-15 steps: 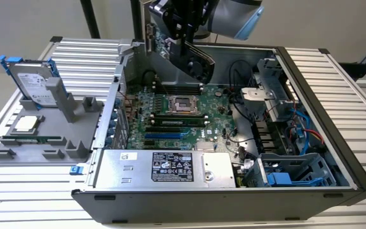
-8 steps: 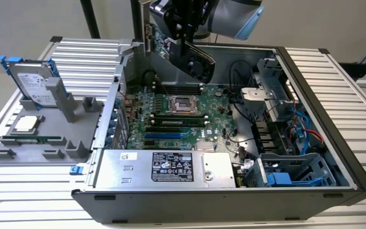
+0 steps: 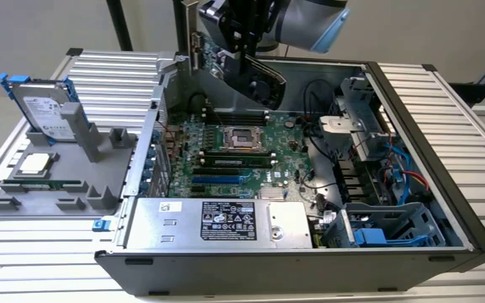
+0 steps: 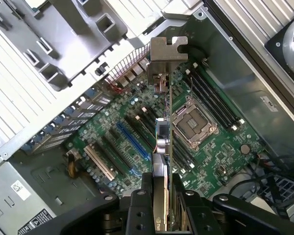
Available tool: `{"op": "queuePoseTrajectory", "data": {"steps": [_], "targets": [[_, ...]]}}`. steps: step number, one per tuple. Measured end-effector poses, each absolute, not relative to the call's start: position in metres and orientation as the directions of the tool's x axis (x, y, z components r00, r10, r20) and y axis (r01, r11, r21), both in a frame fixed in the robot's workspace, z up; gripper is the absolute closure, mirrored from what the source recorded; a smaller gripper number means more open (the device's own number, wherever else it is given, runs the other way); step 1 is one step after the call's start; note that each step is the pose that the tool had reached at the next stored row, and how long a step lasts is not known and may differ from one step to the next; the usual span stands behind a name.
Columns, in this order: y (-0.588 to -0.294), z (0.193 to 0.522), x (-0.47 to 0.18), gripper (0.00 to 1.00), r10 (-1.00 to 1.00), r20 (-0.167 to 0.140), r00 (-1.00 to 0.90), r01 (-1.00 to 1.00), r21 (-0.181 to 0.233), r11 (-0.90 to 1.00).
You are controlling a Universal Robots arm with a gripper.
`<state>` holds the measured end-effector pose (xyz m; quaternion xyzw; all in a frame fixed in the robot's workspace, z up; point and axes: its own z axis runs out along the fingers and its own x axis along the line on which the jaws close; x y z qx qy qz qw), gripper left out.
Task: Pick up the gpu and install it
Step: 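Insert the gpu into the slot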
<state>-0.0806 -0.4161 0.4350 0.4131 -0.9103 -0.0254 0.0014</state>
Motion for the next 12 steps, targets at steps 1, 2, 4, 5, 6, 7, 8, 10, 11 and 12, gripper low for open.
{"op": "queuePoseTrajectory", "data": {"steps": [1,2,4,5,6,7,8,10,11,12], "targets": [[-0.4161,0.4351,-0.0806,1.00,-0.757,-0.018,-0.653,-0.757,0.047,0.652],[-0.4161,0.4351,-0.0806,1.00,-0.762,-0.018,-0.647,-0.762,0.047,0.646],[-0.4161,0.4352,-0.0806,1.00,-0.772,-0.018,-0.636,-0.772,0.047,0.634],[-0.4161,0.4352,-0.0806,1.00,-0.777,-0.018,-0.630,-0.777,0.047,0.628],[-0.4161,0.4353,-0.0806,1.00,-0.782,-0.018,-0.623,-0.782,0.047,0.621],[-0.4161,0.4353,-0.0806,1.00,-0.788,-0.019,-0.616,-0.787,0.047,0.615],[-0.4160,0.4354,-0.0806,1.00,-0.792,-0.019,-0.610,-0.792,0.047,0.608],[-0.4160,0.4355,-0.0806,1.00,-0.802,-0.019,-0.596,-0.802,0.047,0.595],[-0.4161,0.4357,-0.0806,1.00,-0.807,-0.019,-0.590,-0.807,0.047,0.589],[-0.4161,0.4358,-0.0806,1.00,-0.811,-0.019,-0.584,-0.811,0.047,0.583]]}}
